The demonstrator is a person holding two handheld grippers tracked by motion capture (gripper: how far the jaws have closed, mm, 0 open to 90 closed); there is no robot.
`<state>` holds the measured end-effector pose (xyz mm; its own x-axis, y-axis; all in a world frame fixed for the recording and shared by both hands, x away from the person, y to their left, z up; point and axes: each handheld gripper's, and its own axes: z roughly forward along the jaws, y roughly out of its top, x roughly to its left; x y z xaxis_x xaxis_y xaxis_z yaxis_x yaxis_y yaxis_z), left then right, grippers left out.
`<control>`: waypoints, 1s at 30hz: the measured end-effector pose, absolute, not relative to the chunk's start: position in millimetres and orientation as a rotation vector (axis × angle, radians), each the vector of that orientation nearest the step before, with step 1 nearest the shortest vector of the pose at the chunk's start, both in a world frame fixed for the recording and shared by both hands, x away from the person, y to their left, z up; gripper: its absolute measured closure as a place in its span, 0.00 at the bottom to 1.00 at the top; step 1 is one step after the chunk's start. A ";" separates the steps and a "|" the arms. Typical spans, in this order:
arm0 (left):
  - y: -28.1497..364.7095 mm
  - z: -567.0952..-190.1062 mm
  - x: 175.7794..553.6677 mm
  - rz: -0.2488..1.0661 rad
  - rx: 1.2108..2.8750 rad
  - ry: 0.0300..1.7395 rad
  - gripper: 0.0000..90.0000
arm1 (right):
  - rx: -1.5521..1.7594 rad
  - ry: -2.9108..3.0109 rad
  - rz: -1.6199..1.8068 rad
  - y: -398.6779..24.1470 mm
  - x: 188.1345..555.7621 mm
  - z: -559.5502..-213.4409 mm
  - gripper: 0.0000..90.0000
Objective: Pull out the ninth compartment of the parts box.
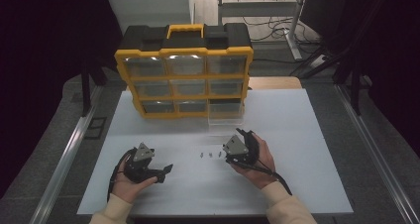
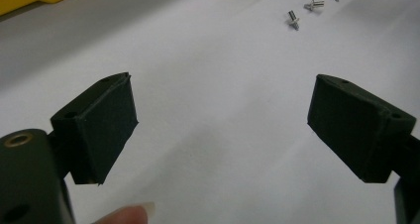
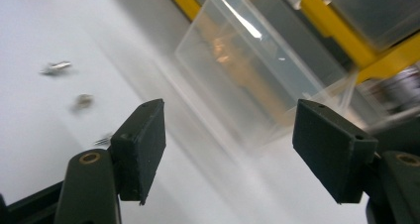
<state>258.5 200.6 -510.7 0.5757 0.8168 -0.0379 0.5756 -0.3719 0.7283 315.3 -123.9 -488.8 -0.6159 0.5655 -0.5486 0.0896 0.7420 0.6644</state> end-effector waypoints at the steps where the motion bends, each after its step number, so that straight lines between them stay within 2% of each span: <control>1: 200.4 -510.8 258.5 0.433 2.092 1.106 0.13 | 0.515 2.172 0.796 -127.1 315.2 -488.1 0.33; 19: 200.8 -512.2 258.5 0.435 2.099 1.108 0.13 | 0.765 2.334 1.037 -167.2 316.4 -483.9 0.32; 30: 200.8 -512.1 259.6 0.432 2.099 1.103 0.13 | 0.867 2.384 1.054 -183.9 318.2 -488.7 0.31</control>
<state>259.6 200.8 -512.1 0.5790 0.8146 -0.0338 0.5753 -0.3788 0.7249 318.2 -183.9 -488.7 -0.7318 0.6740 -0.1005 0.3793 0.5253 0.7617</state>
